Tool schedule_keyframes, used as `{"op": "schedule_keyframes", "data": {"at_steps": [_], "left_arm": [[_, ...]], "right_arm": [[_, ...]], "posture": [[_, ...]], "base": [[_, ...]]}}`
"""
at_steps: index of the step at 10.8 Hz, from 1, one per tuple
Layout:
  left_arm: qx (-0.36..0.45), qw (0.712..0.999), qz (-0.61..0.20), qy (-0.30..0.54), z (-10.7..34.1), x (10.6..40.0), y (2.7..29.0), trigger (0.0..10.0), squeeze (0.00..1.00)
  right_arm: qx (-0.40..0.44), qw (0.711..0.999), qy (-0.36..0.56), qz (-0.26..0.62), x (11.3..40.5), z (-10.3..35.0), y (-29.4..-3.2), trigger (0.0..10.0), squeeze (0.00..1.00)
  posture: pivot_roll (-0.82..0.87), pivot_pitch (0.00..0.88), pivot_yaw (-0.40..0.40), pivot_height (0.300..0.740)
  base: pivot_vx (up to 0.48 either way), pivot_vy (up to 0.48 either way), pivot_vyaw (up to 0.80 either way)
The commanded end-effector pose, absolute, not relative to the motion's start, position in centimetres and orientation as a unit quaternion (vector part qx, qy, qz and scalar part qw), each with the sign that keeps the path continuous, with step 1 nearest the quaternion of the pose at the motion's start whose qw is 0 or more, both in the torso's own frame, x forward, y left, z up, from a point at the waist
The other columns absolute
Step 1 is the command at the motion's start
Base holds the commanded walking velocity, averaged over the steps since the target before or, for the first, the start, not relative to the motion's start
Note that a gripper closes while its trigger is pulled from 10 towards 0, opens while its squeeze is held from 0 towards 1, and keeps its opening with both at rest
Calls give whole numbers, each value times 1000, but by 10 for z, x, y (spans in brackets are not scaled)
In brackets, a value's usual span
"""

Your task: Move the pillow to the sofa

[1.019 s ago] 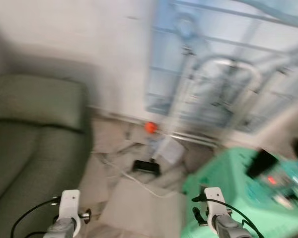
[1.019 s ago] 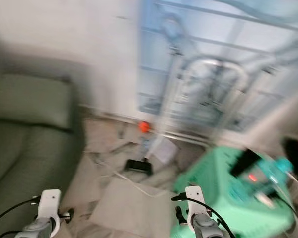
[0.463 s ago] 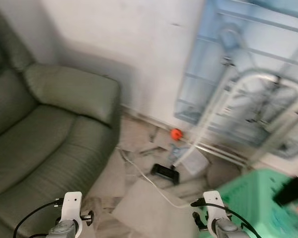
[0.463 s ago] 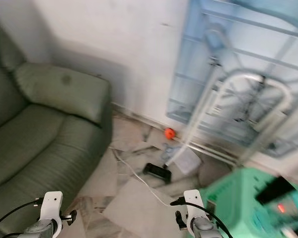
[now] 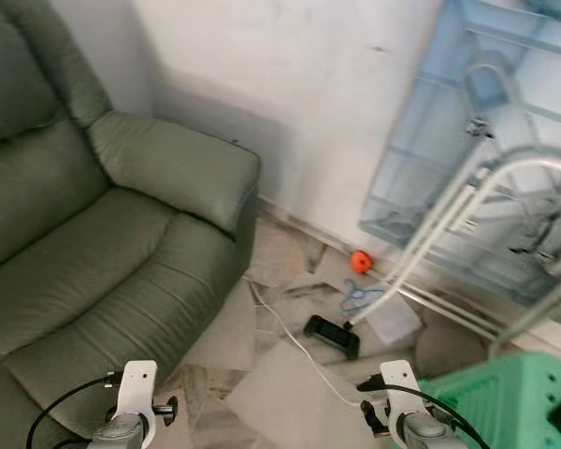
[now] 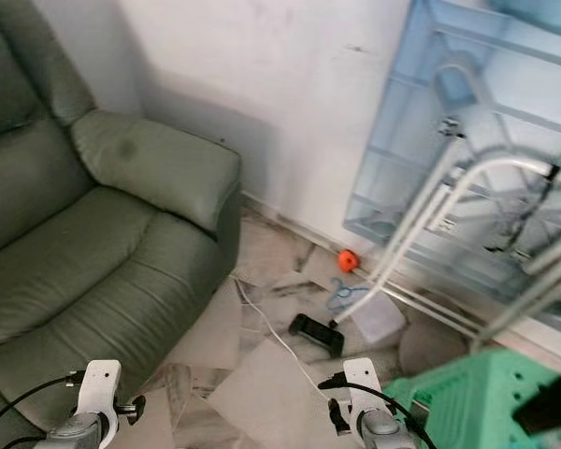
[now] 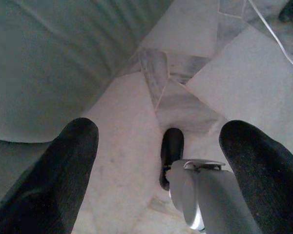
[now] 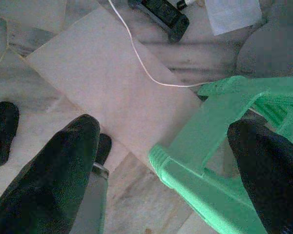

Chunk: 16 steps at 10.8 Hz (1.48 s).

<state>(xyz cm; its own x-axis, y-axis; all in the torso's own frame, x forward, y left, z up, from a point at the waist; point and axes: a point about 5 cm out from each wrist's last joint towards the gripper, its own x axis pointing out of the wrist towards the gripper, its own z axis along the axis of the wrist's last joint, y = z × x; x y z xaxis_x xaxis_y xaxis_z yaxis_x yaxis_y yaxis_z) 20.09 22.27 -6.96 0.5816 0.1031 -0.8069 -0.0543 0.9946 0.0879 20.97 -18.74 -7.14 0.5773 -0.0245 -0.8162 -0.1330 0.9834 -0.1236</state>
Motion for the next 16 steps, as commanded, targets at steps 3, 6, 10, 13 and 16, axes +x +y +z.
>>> {"op": "schedule_keyframes", "data": {"at_steps": [3,6,10,13,16], "left_arm": [[18,886,45,461,-72,198,221,10000,0],[14,885,44,463,-72,197,220,10000,0],[11,884,45,466,-74,195,219,10000,0],[9,882,47,468,-75,193,219,10000,0],[12,881,48,470,-75,192,220,10000,0]], "right_arm": [[-87,877,473,17,197,-75,-205,10000,0],[-92,876,473,18,196,-75,-209,10000,0],[-92,880,464,35,209,-73,-181,10000,0],[-95,879,466,38,205,-75,-179,10000,0],[-95,879,467,36,202,-76,-186,10000,0]], "posture": [[-7,31,-79,740],[-9,37,-83,740],[-12,42,-87,740],[-12,46,-88,740],[-10,45,-87,740]], "base": [[0,0,800],[0,0,800],[0,0,800],[0,0,800],[0,0,800]]}}
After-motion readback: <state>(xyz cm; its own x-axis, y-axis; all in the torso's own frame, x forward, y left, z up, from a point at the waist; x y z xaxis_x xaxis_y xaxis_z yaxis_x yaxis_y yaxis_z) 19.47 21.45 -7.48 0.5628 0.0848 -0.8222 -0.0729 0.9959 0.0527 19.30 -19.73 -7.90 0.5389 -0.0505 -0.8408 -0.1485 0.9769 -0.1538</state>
